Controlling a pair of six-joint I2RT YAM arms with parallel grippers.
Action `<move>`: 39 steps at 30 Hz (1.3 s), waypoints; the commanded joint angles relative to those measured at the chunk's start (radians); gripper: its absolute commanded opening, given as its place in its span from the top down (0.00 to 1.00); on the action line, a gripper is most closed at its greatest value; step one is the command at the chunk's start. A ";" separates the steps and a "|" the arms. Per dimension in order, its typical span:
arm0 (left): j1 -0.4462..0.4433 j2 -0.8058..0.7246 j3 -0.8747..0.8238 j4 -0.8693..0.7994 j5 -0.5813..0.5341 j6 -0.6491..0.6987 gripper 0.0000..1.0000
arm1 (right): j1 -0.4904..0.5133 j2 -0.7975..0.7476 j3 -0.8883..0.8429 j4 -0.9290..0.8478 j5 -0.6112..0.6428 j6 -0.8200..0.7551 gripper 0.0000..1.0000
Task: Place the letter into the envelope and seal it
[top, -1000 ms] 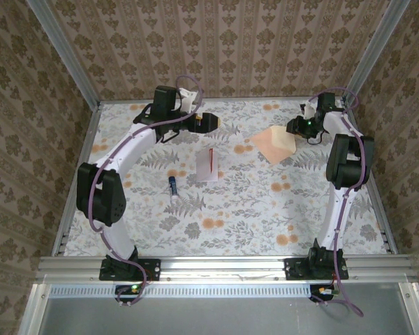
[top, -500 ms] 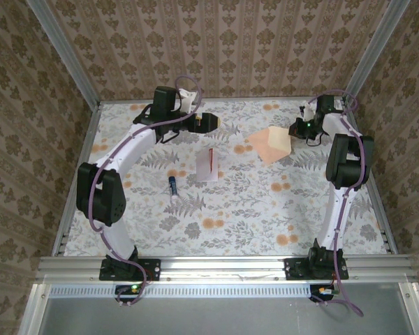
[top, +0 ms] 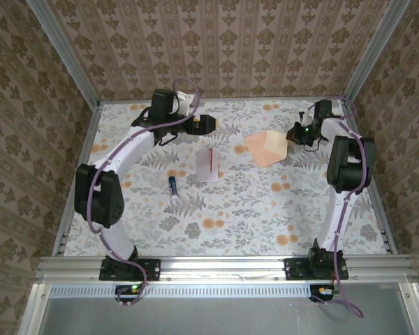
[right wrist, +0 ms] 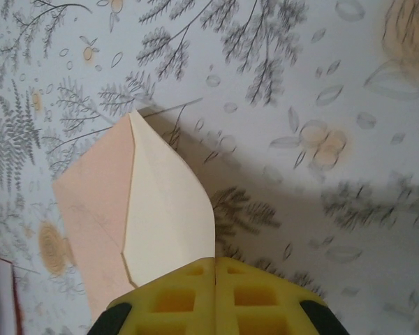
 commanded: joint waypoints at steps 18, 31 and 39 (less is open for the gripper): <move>0.013 -0.194 -0.157 0.046 0.013 -0.011 0.00 | 0.253 -0.412 -0.457 0.213 0.234 0.332 1.00; 0.020 -0.270 -0.229 0.053 0.014 -0.012 0.00 | 0.394 -0.571 -0.678 0.318 0.421 0.479 1.00; 0.026 -0.295 -0.246 0.042 0.016 -0.001 0.00 | 0.463 -0.627 -0.728 0.312 0.582 0.588 1.00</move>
